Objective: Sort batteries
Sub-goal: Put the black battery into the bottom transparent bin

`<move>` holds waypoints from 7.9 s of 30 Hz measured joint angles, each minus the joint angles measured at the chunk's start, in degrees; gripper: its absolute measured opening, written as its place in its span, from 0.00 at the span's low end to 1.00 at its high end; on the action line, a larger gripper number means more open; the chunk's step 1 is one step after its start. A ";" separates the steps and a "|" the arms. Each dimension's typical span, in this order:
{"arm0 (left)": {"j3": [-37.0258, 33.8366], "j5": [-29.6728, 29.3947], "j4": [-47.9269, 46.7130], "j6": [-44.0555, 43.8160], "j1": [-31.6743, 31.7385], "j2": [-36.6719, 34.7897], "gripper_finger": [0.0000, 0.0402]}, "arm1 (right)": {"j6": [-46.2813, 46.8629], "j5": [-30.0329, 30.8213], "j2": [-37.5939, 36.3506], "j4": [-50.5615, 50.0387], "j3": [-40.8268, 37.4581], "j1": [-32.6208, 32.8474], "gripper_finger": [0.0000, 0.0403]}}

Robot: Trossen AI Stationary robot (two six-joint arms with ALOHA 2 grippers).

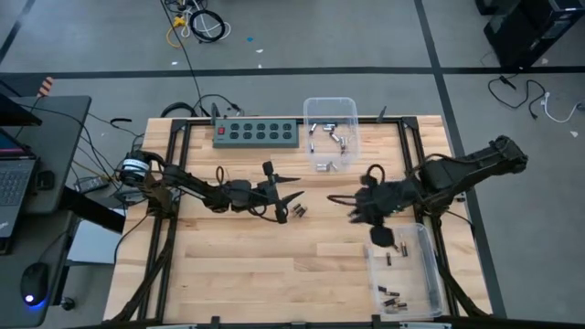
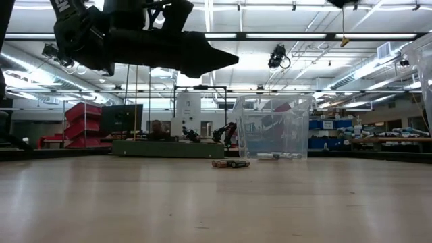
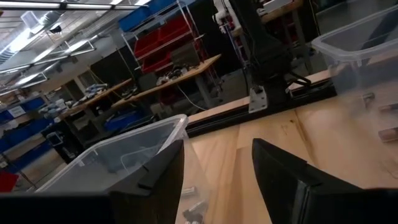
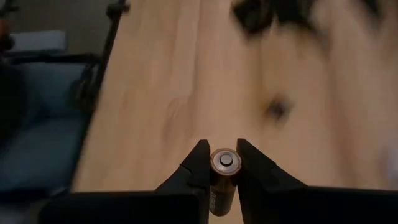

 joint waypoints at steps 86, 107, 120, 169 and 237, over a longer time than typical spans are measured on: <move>0.07 5.34 -21.01 -19.49 -0.26 11.29 0.47 | -13.54 30.50 -1.08 11.97 -3.97 5.52 0.20; 0.22 3.91 -25.63 -21.40 0.68 11.19 0.44 | -18.76 30.48 -1.05 39.14 -21.25 2.43 0.20; 0.11 1.34 -26.56 -21.78 0.70 11.18 0.15 | -25.77 30.48 -1.08 55.54 -24.93 -2.15 0.20; 0.02 5.26 -29.00 -19.22 1.95 8.48 0.31 | -26.34 28.73 0.36 55.55 -24.93 -3.71 0.20; 0.06 8.98 -28.19 -21.89 9.82 9.90 0.49 | -23.46 20.17 8.60 60.94 -24.98 -7.65 0.20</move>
